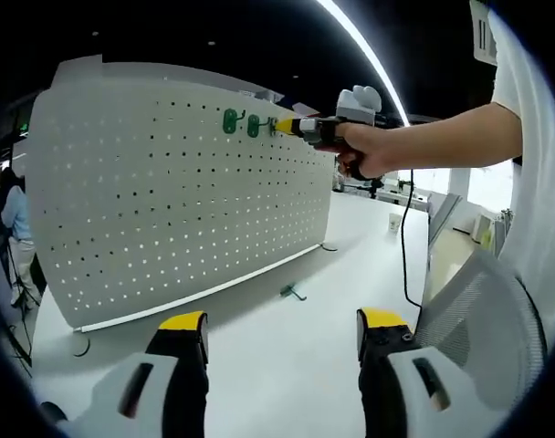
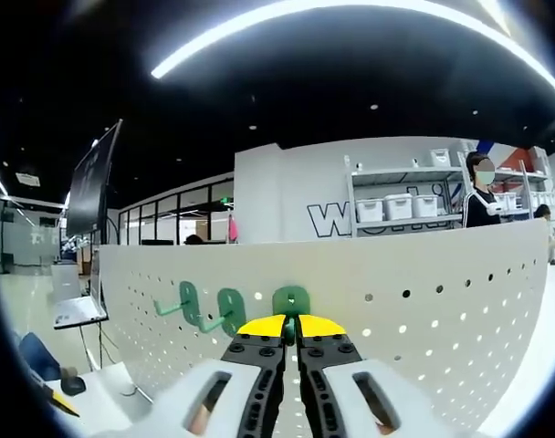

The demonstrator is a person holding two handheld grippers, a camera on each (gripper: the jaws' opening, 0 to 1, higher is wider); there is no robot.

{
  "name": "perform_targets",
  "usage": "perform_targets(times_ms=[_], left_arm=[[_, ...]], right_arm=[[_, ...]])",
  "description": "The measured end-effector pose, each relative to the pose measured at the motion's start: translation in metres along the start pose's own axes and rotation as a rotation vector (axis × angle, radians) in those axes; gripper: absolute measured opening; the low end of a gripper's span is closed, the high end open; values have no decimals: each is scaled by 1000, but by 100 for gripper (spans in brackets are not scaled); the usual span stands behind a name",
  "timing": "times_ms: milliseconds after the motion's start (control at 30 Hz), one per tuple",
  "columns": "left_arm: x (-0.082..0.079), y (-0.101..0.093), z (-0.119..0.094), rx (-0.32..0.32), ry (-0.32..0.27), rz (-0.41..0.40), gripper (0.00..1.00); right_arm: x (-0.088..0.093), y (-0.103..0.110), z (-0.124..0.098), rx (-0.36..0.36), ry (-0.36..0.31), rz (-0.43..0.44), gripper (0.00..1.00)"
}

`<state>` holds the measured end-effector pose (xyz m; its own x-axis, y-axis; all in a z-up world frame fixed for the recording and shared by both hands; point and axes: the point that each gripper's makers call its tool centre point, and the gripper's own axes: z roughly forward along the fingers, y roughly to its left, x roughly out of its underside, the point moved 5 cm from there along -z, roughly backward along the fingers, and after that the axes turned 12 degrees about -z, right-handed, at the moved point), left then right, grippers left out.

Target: Insert the hook assembly into the mounting plate slot until the hook locks in place.

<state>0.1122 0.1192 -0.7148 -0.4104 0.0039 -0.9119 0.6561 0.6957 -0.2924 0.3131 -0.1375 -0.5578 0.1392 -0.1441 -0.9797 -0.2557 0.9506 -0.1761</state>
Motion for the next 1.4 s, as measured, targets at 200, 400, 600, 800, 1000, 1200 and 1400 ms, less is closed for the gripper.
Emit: perform_targets(times_ms=[200,400,600,800,1000,1200,1400], left_arm=[[1,-1,2,8,5,-5,67],[3,2,-4,-3,13,-9,67],[2,4,-10,-21,-5,-27,66],[7,1,-11,-15,5,-27,65],[5,0,-11,-11,3,-22,65],[6,0,-12,-8,15,-3,66],[5,2,-14,-10,18,0,66]], right_arm=[[1,4,0,64,10,-99,1],[1,7,3,157,25,-54,1],[3,8,2,180,31,-7,2],[4,9,2,171,45,-7,3],[3,9,2,161,49,-3,3],[2,9,0,120,53,-12,7],[4,10,-2,48,38,-27,17]])
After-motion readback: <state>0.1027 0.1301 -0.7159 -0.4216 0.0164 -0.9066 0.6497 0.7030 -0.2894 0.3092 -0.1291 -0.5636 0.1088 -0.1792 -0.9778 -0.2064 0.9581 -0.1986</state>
